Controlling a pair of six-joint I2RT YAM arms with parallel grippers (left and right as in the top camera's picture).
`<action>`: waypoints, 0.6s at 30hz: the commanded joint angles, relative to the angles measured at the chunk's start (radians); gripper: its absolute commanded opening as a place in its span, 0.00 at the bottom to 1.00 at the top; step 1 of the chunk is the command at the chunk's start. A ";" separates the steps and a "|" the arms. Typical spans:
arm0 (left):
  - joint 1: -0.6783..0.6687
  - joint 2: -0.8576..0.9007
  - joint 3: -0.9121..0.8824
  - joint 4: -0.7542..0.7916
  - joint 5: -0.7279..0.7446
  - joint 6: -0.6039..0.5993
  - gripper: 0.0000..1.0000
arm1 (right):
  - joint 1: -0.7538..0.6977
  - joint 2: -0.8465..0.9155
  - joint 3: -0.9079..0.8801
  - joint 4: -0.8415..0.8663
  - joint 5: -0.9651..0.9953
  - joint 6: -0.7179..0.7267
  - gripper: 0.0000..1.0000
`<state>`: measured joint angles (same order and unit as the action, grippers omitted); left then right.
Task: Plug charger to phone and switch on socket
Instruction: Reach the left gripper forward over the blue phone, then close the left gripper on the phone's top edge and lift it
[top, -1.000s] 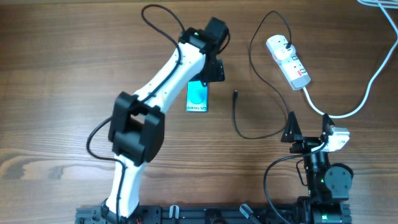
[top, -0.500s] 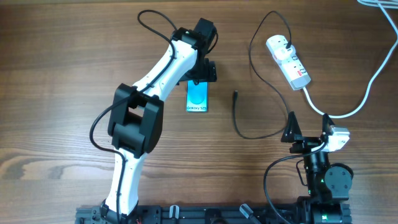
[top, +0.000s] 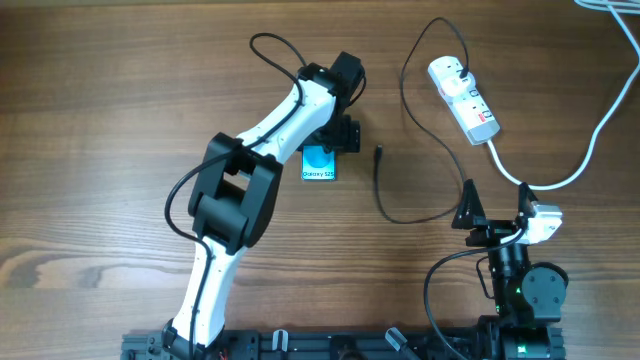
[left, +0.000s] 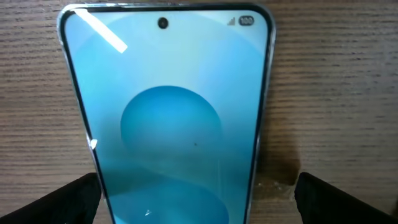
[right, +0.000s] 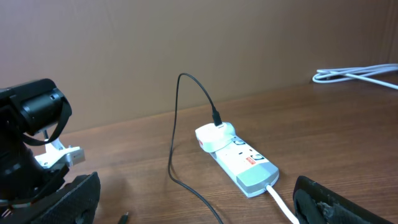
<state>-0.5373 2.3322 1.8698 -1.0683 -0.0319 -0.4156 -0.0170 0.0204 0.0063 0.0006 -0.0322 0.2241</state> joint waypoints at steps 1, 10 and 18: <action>0.034 0.012 -0.006 0.002 -0.009 0.029 1.00 | -0.007 -0.006 -0.001 0.004 0.013 0.014 1.00; 0.044 0.013 -0.069 0.034 0.028 0.042 1.00 | -0.007 -0.006 -0.001 0.004 0.013 0.014 1.00; 0.028 0.013 -0.082 0.061 0.114 0.046 0.95 | -0.007 -0.006 -0.001 0.004 0.013 0.014 1.00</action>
<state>-0.4908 2.3184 1.8236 -1.0252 -0.0082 -0.3851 -0.0170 0.0204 0.0063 0.0006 -0.0322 0.2241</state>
